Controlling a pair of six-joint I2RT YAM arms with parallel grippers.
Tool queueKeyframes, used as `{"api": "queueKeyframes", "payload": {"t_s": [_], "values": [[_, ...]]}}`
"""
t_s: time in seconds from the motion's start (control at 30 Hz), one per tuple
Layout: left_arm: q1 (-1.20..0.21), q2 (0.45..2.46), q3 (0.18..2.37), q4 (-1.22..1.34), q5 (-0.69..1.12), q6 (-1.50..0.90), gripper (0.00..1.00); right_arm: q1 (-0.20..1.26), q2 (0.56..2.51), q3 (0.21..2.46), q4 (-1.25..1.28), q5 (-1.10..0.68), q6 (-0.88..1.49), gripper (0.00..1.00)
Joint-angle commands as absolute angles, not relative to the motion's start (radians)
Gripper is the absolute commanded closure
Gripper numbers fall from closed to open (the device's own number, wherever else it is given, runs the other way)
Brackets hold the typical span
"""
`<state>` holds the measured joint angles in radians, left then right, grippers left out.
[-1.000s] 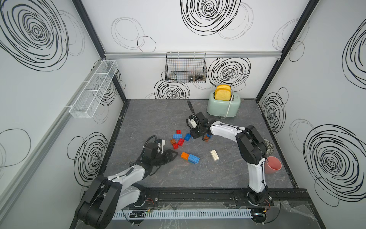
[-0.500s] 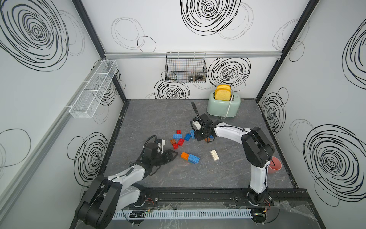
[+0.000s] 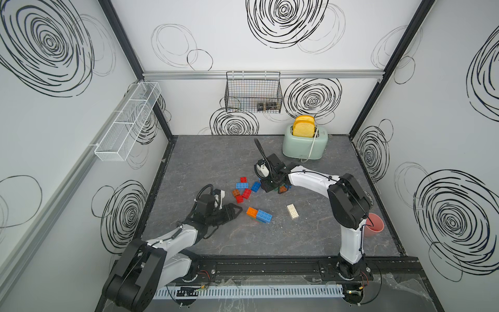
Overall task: Assemble a heart with lego
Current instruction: Pick up the lego brick from the center of the board.
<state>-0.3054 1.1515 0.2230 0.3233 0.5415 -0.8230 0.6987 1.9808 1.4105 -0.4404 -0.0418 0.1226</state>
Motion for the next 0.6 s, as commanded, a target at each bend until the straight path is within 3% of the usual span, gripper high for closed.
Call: {"api": "queueKeyframes", "payload": {"t_s": [0.0, 0.57], "values": [[-0.294, 1.157, 0.230, 0.365, 0.546, -0.818, 0.37, 0.698, 2.019, 1.441, -0.472, -0.041, 0.108, 0.53], [-0.290, 1.152, 0.228, 0.364, 0.545, -0.818, 0.37, 0.690, 2.131, 1.519, -0.468, -0.025, 0.104, 0.50]]}}
